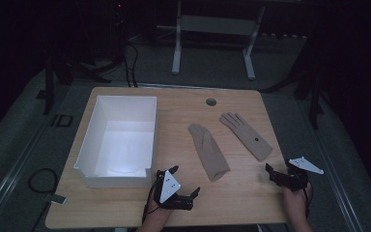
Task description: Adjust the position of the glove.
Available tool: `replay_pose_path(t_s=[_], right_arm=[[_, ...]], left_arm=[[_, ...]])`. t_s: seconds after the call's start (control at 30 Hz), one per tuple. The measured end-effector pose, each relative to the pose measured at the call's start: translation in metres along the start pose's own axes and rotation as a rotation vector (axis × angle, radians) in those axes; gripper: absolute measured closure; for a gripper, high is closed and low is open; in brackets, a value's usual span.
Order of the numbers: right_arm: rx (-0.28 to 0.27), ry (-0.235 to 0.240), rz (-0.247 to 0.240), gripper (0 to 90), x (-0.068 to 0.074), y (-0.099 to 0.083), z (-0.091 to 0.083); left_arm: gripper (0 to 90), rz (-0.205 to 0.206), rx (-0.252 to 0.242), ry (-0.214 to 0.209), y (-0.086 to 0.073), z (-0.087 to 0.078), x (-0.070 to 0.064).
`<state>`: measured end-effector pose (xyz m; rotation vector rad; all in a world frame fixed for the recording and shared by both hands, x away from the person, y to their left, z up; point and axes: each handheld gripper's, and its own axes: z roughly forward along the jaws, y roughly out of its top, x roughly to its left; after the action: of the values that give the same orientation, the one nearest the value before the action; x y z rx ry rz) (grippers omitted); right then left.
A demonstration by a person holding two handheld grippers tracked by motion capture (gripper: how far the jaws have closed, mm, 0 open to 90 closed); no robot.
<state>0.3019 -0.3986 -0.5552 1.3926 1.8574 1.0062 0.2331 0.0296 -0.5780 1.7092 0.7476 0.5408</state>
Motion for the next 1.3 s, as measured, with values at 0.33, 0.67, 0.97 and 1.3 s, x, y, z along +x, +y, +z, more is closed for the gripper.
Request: replay_pose_path(t_s=[0.33, 0.67, 0.97, 1.3], right_arm=[[0.005, 0.056, -0.016, 11.1, 0.001, 0.0, -0.002], [-0.012, 0.086, -0.009, 10.7, 0.01, 0.021, -0.014], [0.004, 0.18, -0.032, 12.7, 0.033, 0.056, -0.028], [-0.069, 0.225, -0.087, 10.9, 0.065, 0.095, -0.038]], left_arm=[[0.3, -0.03, 0.0, -0.011, 0.0, 0.001, 0.003], [0.3, -0.026, -0.004, -0.011, 0.0, 0.0, 0.002], [0.3, -0.023, 0.0, -0.016, 0.0, 0.001, 0.002], [0.3, -0.021, -0.001, -0.015, 0.0, 0.001, 0.002]])
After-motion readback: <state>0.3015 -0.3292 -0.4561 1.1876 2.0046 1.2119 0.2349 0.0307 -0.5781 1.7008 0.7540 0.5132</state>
